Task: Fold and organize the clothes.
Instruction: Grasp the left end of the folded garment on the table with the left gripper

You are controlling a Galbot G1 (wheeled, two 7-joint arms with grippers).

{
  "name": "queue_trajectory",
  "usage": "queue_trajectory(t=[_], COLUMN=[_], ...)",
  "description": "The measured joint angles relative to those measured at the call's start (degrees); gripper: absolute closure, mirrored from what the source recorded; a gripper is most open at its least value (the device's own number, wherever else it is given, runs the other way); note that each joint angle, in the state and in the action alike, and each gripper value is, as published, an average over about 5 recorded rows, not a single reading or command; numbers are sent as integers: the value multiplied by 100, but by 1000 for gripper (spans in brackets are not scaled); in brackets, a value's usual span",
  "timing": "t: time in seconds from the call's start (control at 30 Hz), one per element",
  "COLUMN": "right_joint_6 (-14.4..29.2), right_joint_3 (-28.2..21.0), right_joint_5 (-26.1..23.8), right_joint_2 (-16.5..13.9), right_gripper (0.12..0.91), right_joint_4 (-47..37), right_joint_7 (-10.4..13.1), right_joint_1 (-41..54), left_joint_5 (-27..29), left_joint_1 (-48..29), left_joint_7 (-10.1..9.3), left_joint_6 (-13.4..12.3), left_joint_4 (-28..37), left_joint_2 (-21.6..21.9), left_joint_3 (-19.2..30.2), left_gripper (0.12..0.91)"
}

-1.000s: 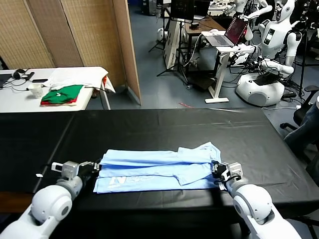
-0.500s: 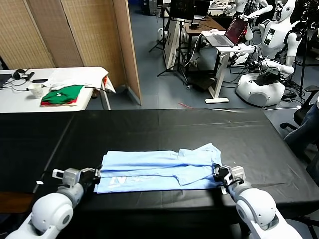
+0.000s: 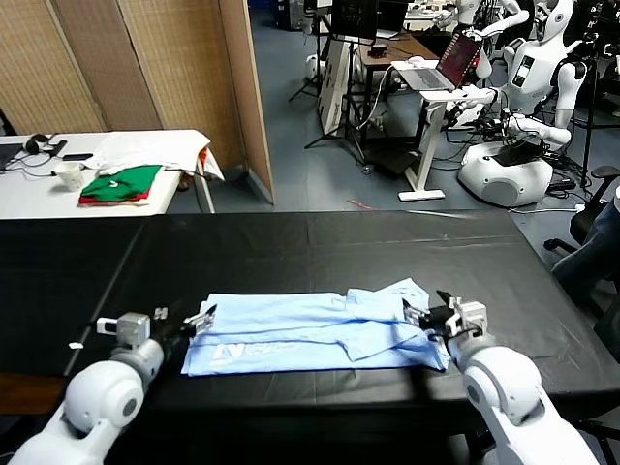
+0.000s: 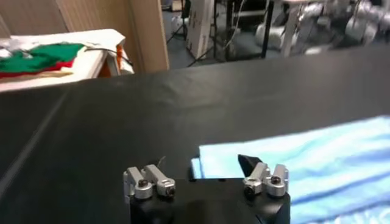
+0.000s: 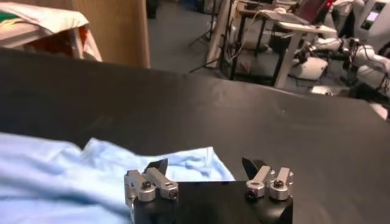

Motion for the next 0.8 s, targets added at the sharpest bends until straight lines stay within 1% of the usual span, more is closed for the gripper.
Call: queue_trajectory(t=[0.27, 0.33, 0.43, 0.5, 0.53, 0.63, 0.67, 0.73, 0.77, 0.8], right_joint_6=[37, 41, 51, 60, 66, 88, 98, 126, 148, 174], right_joint_3=[-83, -86, -86, -91, -94, -102, -102, -99, -93, -84], right_joint_5=[87, 91, 101, 109, 113, 115, 114, 111, 106, 97], right_joint_2=[136, 152, 160, 166, 171, 198, 210, 238, 253, 268], right_gripper=[119, 140, 225, 316, 357, 510, 561, 667, 720, 773], right_joint_4=[-541, -604, -683, -736, -761, -815, -826, -837, -838, -836], right_joint_7=[4, -1, -17, -36, -45, -71, -74, -71, -61, -45], right_joint_1=[292, 318, 345, 358, 364, 375, 375, 370, 363, 353], left_joint_5=[-184, -196, -195, -192, -190, -182, -178, -172, -170, -166], left_joint_1=[-271, -299, -325, -344, -354, -380, -384, -386, -385, -383], left_joint_7=[-2, 9, 27, 35, 37, 43, 45, 50, 54, 59], left_joint_6=[19, 31, 44, 50, 52, 59, 61, 63, 63, 64], left_joint_4=[435, 481, 517, 539, 554, 608, 624, 644, 648, 649], left_joint_2=[-119, -126, -136, -142, -145, -150, -150, -151, -151, -151], left_joint_3=[58, 87, 138, 164, 176, 198, 201, 203, 204, 204], left_gripper=[123, 123, 127, 152, 180, 323, 395, 508, 584, 641])
